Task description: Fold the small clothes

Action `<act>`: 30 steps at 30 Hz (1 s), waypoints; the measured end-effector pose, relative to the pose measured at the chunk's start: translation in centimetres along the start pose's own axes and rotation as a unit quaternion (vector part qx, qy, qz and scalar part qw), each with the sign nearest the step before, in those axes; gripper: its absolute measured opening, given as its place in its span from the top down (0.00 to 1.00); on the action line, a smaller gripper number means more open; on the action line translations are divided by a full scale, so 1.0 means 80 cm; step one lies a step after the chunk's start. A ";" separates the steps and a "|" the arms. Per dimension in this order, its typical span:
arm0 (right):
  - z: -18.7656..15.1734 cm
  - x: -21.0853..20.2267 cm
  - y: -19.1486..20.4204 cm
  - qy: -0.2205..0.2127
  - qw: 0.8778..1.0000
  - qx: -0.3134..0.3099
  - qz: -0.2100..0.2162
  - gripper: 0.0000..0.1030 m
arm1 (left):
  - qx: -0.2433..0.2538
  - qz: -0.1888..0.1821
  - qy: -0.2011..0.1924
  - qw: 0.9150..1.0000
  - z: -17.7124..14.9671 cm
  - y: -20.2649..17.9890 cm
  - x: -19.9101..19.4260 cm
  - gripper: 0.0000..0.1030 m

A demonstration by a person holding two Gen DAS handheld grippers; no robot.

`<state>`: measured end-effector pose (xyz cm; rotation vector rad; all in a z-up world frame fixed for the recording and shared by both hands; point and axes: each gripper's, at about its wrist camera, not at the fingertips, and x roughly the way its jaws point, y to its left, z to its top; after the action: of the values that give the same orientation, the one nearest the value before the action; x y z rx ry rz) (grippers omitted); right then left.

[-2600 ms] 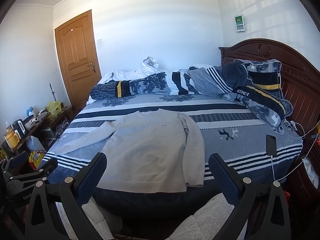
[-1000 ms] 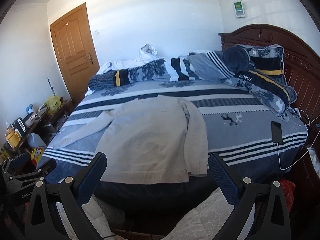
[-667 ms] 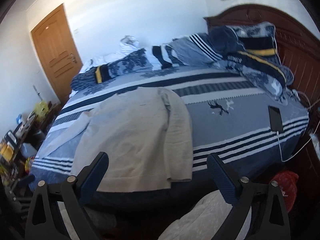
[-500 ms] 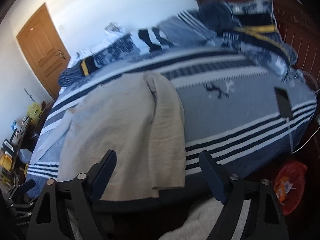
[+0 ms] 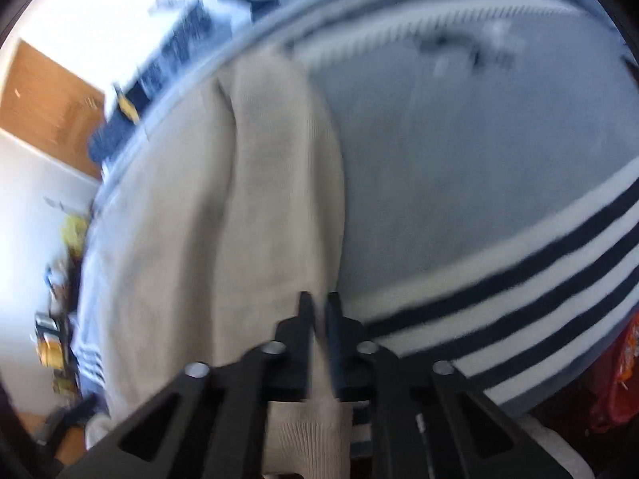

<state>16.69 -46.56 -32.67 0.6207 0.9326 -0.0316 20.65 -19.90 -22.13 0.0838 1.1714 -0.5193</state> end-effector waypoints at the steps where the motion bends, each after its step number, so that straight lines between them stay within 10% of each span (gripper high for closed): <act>1: 0.004 -0.013 0.000 -0.020 1.000 -0.003 0.014 0.97 | 0.002 -0.001 -0.004 1.000 0.003 -0.001 0.001 0.06; 4: 0.008 -0.059 -0.007 -0.089 0.992 0.011 0.084 0.99 | 0.009 0.007 -0.007 1.000 0.016 -0.005 0.004 0.06; 8: 0.002 -0.050 -0.010 -0.079 0.996 0.017 0.045 0.98 | -0.004 -0.024 0.027 0.999 0.026 -0.009 0.037 0.07; 10: 0.003 -0.031 -0.021 -0.053 0.996 0.040 0.054 0.80 | -0.005 -0.063 0.048 0.997 0.026 -0.021 0.058 0.08; 12: 0.006 -0.015 -0.032 -0.032 0.997 0.052 0.054 0.23 | 0.000 -0.084 0.067 0.994 0.023 -0.035 0.080 0.17; 19: 0.002 0.043 -0.039 0.054 0.992 0.064 0.099 0.62 | -0.023 -0.105 0.121 0.987 0.016 -0.056 0.131 0.97; 21: 0.000 0.054 -0.030 0.072 0.990 0.061 0.109 0.96 | -0.046 -0.140 0.114 0.982 0.018 -0.053 0.121 0.97; 30: 0.025 -0.094 0.060 -0.098 0.974 -0.021 0.204 0.97 | -0.077 -0.290 -0.035 0.953 0.046 0.015 -0.045 0.97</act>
<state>14.97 -45.36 -23.78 0.7460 0.6009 0.2883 23.23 -18.80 -17.67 -0.4235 1.1568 -0.9364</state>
